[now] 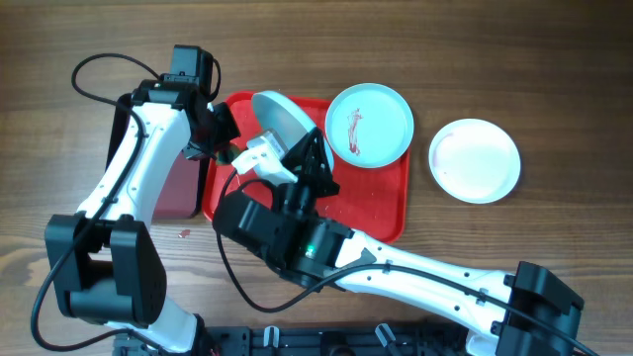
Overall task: Clean dirty plates on tray and stack at the side
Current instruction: 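Lift the blue plate with the right gripper and swing it right, then lower the blue plate onto the white plate right of the tray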
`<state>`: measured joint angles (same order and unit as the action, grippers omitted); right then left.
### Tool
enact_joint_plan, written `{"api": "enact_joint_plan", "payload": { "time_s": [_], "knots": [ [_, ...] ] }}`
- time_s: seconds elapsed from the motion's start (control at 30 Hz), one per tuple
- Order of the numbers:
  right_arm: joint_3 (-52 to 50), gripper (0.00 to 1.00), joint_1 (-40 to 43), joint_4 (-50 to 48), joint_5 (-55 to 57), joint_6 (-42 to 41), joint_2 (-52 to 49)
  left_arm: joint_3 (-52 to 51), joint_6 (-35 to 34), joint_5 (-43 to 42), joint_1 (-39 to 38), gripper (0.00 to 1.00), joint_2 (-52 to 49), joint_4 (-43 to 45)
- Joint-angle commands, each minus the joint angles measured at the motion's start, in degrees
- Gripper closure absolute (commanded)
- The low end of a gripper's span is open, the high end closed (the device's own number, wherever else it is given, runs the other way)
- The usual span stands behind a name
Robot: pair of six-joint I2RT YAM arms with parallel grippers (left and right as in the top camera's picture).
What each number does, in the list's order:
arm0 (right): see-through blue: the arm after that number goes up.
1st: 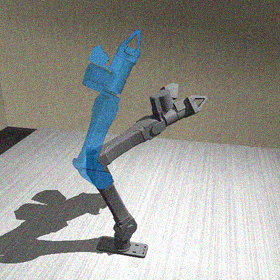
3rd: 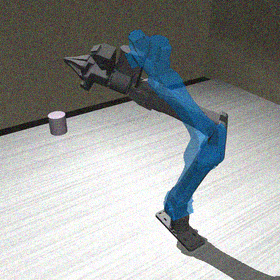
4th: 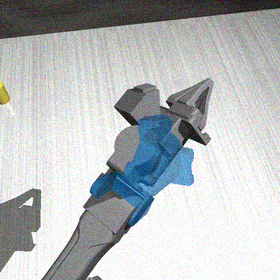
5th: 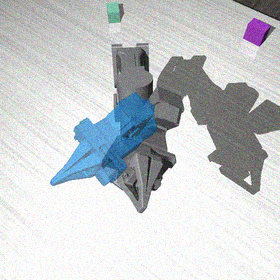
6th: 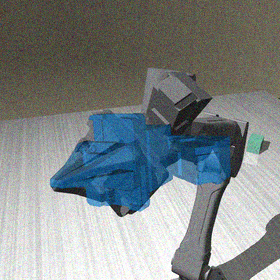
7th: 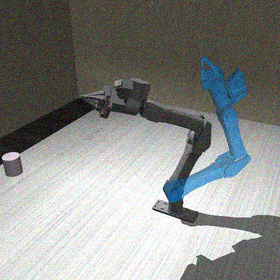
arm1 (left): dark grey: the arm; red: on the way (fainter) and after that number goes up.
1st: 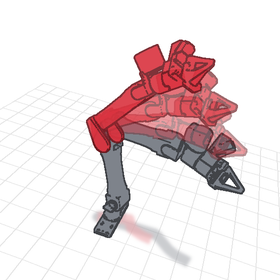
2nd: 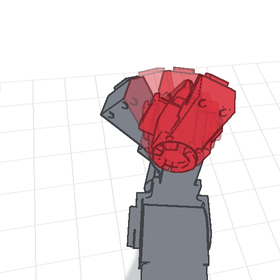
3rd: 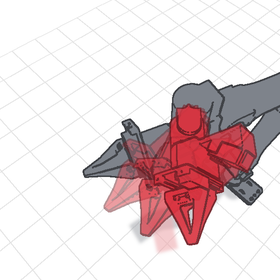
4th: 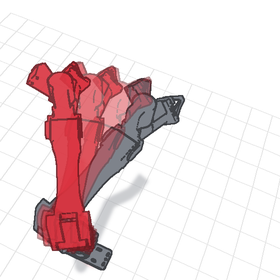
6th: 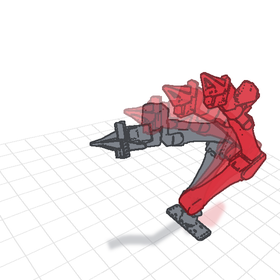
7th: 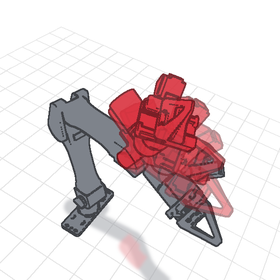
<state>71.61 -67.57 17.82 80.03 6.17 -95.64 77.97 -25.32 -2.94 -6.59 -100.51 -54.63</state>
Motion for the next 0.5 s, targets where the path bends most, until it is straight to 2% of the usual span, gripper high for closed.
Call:
{"api": "enact_joint_plan", "payload": {
  "time_s": [0.0, 0.13, 0.2, 0.33, 0.47],
  "knots": [
    [-0.48, 0.96, 0.22, 6.64, -12.33, -13.25, 1.18, -0.42, 1.07, -0.52, -0.04, 0.96, 0.2, 0.11],
    [-0.48, 0.96, 5.57, 19.12, -32.92, -32.3, 1.95, -0.42, 1.09, -0.52, -0.04, 0.96, 0.2, 0.09],
    [-0.48, 0.96, 9.57, 22.8, -40.61, -37.24, 2.49, -0.42, 1.09, -0.5, -0.04, 0.96, 0.2, 0.13],
    [-0.48, 0.96, 16.9, 24.87, -52.89, -40.48, 3.67, -0.42, 1.09, -0.5, -0.04, 0.96, 0.2, 0.13],
    [-0.48, 0.96, 24.39, 28.06, -57.31, -50.12, 4.57, -0.42, 1.09, -0.5, -0.04, 0.96, 0.2, 0.13]
  ]
}}
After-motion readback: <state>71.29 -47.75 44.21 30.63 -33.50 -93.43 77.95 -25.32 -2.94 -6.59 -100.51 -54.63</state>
